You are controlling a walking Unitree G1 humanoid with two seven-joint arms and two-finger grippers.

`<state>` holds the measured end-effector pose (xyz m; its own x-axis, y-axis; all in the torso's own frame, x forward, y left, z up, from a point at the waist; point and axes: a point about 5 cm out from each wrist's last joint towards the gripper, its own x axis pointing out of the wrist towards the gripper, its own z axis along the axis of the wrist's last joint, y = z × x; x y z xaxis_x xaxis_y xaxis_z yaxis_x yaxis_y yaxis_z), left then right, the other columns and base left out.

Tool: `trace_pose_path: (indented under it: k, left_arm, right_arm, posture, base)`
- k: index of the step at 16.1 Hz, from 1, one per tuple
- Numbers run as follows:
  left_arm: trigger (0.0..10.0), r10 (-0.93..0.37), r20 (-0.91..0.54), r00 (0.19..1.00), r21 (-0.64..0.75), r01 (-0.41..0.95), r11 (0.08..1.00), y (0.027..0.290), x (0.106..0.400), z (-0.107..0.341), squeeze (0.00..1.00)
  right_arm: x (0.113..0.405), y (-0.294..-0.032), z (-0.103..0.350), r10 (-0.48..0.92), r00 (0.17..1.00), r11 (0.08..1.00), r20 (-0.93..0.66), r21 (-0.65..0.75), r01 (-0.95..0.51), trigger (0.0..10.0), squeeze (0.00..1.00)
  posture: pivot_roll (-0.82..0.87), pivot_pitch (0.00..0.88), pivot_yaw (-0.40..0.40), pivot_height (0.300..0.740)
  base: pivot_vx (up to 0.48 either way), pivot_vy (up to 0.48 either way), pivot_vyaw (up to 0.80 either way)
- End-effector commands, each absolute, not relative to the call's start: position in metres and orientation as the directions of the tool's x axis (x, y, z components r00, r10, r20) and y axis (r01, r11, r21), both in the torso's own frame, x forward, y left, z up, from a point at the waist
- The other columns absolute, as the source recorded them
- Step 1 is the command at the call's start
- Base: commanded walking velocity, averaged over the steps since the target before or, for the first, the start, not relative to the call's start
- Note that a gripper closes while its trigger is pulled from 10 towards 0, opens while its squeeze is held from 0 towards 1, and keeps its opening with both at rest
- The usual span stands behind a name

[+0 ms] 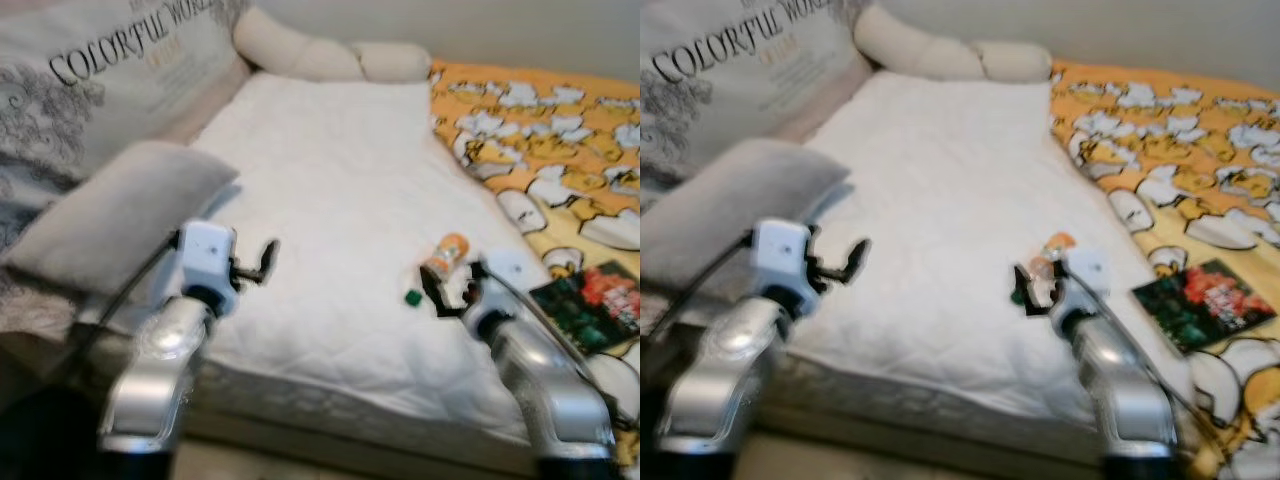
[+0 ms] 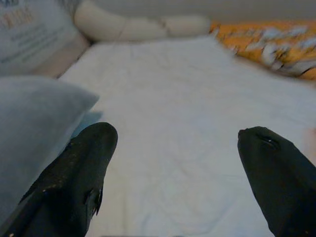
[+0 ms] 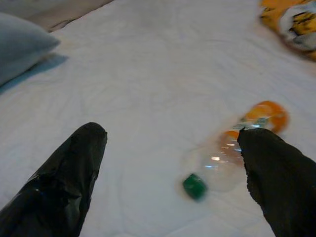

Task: Clean up the room

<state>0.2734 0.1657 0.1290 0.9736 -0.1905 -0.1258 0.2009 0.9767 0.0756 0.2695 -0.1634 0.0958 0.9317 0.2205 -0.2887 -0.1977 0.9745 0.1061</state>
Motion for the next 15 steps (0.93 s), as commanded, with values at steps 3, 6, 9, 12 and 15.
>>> trace_pose_path:
  k: [3, 6, 9, 12, 15]
  left_arm:
    - [10.0, -0.222, -0.111, 0.969, 0.073, 0.231, 0.97, 0.157, 0.274, 0.133, 1.0]
    - [10.0, -0.218, -0.114, 0.969, 0.08, 0.228, 0.97, 0.159, 0.273, 0.134, 1.0]
    - [10.0, -0.297, -0.137, 0.945, 0.088, 0.31, 0.947, 0.156, 0.266, 0.133, 0.88]
    - [10.0, -0.414, -0.204, 0.887, 0.111, 0.442, 0.89, 0.152, 0.258, 0.13, 0.0]
    - [10.0, -0.491, -0.271, 0.828, 0.133, 0.537, 0.833, 0.157, 0.254, 0.132, 0.0]
  right_arm:
    - [0.274, -0.171, 0.096, 0.203, 0.931, 0.979, -0.305, 0.064, -0.192, 10.0, 1.0]
    - [0.278, -0.17, 0.094, 0.182, 0.932, 0.983, -0.314, 0.058, -0.173, 10.0, 1.0]
    - [0.289, -0.18, 0.087, 0.063, 0.911, 0.998, -0.409, 0.028, -0.056, 10.0, 0.23]
    - [0.304, -0.183, 0.081, 0.017, 0.883, 0.998, -0.469, 0.059, 0.012, 10.0, 0.0]
    - [0.325, -0.179, 0.073, -0.028, 0.819, 0.994, -0.573, 0.072, 0.084, 10.0, 0.0]
  posture:
    - [0.02, 0.0, -0.009, 0.74]
    - [0.03, 0.0, -0.01, 0.74]
    - [0.04, 0.0, -0.004, 0.74]
    - [0.06, 0.0, -0.007, 0.74]
    - [0.08, 0.0, -0.005, 0.74]
  base:
    - [0.385, 0.0, 0.0]
    - [0.384, 0.0, 0.0]
    - [0.0, 0.0, 0.0]
    - [0.0, 0.0, 0.0]
    - [0.0, 0.0, 0.0]
